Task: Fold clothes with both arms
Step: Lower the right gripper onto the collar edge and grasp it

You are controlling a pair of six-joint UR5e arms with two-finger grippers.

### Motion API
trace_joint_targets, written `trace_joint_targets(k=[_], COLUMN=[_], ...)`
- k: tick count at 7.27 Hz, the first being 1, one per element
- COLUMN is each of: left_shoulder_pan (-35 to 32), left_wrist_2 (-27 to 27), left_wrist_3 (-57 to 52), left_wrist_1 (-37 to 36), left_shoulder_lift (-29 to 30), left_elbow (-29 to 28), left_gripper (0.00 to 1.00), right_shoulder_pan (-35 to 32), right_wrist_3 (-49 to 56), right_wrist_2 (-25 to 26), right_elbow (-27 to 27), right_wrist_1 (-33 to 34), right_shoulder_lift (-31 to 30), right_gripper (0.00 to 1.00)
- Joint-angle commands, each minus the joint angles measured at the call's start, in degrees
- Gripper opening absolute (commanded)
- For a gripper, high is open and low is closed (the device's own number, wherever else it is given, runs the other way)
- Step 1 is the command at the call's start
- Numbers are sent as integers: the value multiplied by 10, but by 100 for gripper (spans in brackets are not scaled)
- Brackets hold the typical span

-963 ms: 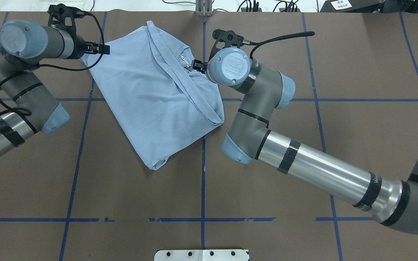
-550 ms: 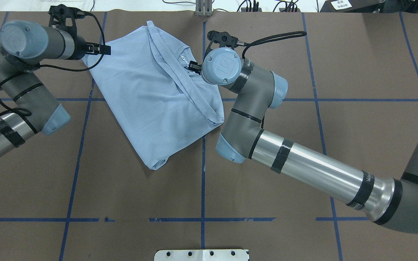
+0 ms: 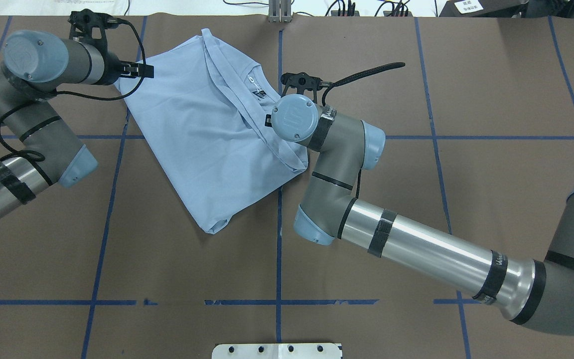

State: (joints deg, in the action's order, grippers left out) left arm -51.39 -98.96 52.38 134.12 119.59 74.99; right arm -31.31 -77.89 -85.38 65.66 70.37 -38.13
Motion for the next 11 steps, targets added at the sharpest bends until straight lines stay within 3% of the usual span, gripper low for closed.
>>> trace_joint_targets(k=[1,4,5,6,9,10,11], left_shoulder_pan=[1,3,4,4,4,4,4], left_wrist_2=[0,0,0,0,0,0,0], left_wrist_3=[4,6,7,7,16,16,17], left_wrist_1=[0,1,1,1,1,1,1], left_shoulder_lift=[0,-7,-8,-8,-8,-8,-8], left_elbow=[0,2,1,1,2,2,2], left_gripper=[100,100,100,100,100,100,100], right_shoulder_pan=[3,11,11,11,10,6,3], right_wrist_3=[-1,-2,-9,-27,-21,-17,-4], right_wrist_2=[3,14,14,14,10,4,-12], right_elbow=[0,0,1,4,8,31,96], right_wrist_1=[-1,-3,-4,-5,-3,2,2], right_shoulder_lift=[-4,-9,-8,-7,-5,-13,-59], right_gripper=[53,52,34,0,0,0,0])
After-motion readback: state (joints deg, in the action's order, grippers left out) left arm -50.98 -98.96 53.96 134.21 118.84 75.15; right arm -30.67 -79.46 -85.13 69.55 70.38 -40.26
